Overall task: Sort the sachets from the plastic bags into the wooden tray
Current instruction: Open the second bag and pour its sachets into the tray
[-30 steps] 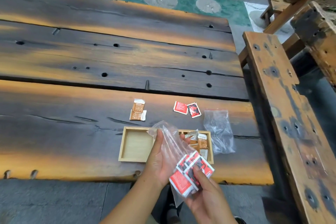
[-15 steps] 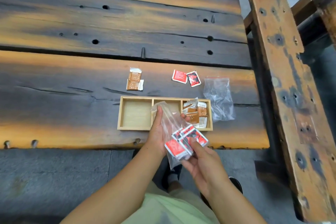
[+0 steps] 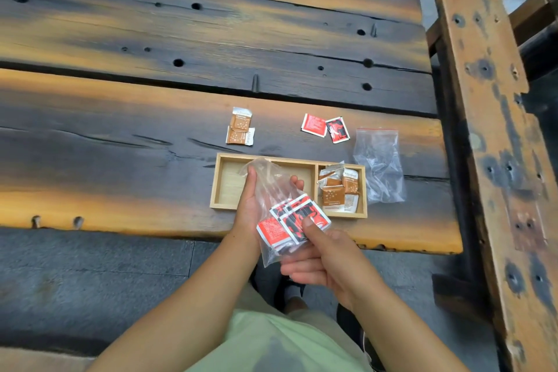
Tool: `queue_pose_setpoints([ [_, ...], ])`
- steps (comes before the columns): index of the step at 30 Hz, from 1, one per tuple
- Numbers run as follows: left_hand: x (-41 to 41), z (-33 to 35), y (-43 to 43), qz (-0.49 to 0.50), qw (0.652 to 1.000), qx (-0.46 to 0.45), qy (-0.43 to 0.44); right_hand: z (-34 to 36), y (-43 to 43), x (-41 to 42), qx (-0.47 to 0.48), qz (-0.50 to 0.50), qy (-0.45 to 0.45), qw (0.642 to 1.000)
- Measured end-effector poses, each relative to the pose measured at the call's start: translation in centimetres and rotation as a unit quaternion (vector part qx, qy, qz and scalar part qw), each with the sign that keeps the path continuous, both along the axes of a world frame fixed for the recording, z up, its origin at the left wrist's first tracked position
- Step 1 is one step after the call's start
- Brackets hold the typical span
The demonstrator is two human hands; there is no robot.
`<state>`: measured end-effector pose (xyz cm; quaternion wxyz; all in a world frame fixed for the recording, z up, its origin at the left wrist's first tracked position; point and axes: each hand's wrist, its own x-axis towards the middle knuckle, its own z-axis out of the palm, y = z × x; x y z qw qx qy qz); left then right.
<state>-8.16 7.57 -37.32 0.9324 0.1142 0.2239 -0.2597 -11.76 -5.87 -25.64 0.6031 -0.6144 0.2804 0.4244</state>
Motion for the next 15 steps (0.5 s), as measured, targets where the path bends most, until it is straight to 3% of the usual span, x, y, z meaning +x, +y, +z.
queue_pose_setpoints([
  [4,-0.3,0.0,1.6,0.029,1.000,0.006,0.012,0.1,1.6,0.4,-0.043,0.076,-0.027,0.996],
  [15,-0.3,1.5,3.6,0.013,0.999,-0.011,0.039,0.4,4.0,1.6,0.022,0.017,-0.072,0.997],
])
